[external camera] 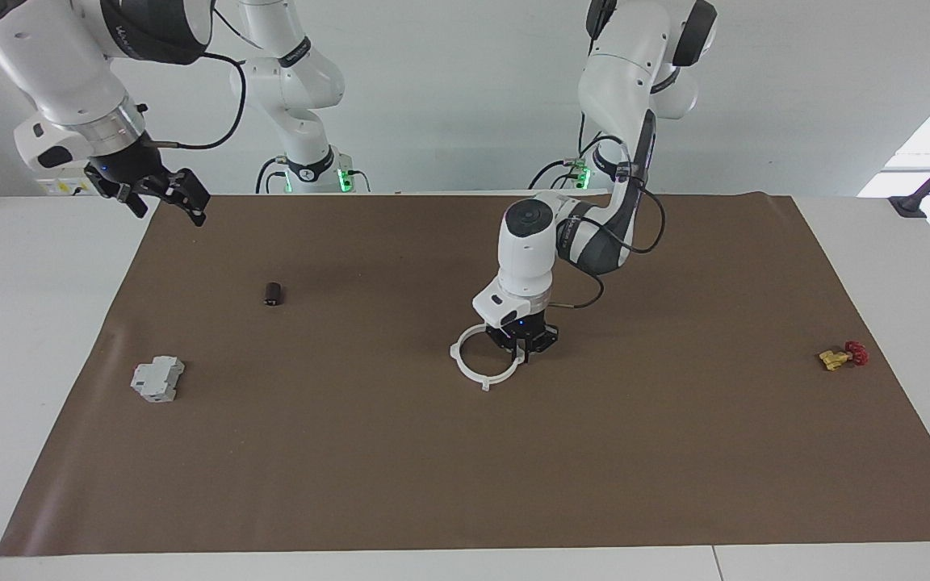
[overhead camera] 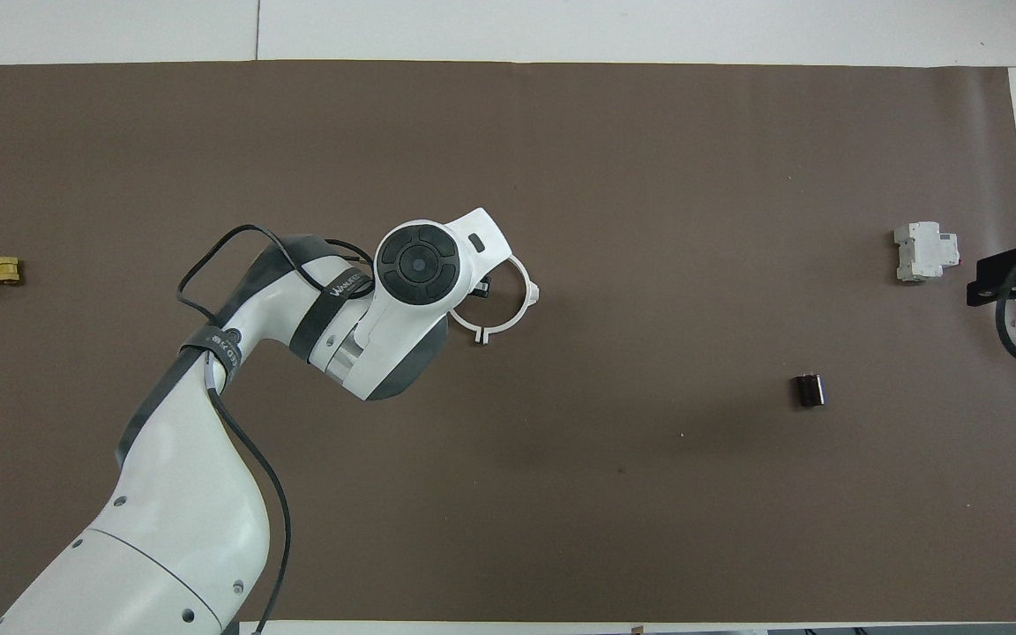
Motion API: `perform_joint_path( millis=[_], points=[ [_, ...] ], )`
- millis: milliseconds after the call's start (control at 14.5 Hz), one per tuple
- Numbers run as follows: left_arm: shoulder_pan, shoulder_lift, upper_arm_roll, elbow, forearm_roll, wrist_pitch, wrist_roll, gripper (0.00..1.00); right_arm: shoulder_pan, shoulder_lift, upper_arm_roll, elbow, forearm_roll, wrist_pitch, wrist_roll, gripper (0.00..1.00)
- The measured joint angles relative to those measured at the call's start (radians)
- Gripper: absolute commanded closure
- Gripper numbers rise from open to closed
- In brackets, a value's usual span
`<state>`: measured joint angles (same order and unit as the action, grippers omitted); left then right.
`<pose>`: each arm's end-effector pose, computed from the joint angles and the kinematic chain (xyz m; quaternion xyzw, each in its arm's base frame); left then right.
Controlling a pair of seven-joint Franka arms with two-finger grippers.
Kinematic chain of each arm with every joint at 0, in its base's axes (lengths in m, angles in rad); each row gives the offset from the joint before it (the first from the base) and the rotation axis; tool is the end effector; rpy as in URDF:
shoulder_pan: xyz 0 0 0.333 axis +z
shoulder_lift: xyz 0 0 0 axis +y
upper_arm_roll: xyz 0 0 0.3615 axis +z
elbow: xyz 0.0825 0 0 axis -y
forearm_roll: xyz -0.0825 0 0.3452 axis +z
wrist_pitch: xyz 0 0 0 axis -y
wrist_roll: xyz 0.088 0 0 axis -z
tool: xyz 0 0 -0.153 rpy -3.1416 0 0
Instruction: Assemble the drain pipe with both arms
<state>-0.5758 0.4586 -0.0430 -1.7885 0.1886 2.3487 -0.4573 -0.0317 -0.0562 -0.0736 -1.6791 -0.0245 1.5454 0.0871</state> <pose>0.5431 -0.3724 0.3263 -0.9870 0.1399 -0.0752 0.0262 0.4838 -0.0560 0.6036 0.9946 -0.0957 -0.0389 0.0098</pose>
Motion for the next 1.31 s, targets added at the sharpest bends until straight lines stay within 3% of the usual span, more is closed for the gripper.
perform_joint_path(
  millis=[688,894,963,1032,1307],
  points=[
    [-0.008,-0.001,0.0,-0.002,0.0,0.001,-0.007,0.97,0.0,0.0,0.0,0.0,0.0,0.0,0.0,0.0],
    [-0.008,-0.001,0.0,-0.002,0.0,0.001,-0.007,0.17,0.0,0.0,0.0,0.0,0.0,0.0,0.0,0.0],
    [-0.009,0.0,0.0,-0.004,0.0,0.004,-0.007,0.05,0.0,0.0,0.0,0.0,0.0,0.0,0.0,0.0],
    [-0.01,0.0,0.0,-0.006,0.0,0.013,-0.007,0.0,0.0,0.0,0.0,0.0,0.0,0.0,0.0,0.0],
    [-0.009,-0.001,0.001,-0.008,0.0,0.025,-0.007,0.0,0.0,0.0,0.0,0.0,0.0,0.0,0.0,0.0]
  ],
)
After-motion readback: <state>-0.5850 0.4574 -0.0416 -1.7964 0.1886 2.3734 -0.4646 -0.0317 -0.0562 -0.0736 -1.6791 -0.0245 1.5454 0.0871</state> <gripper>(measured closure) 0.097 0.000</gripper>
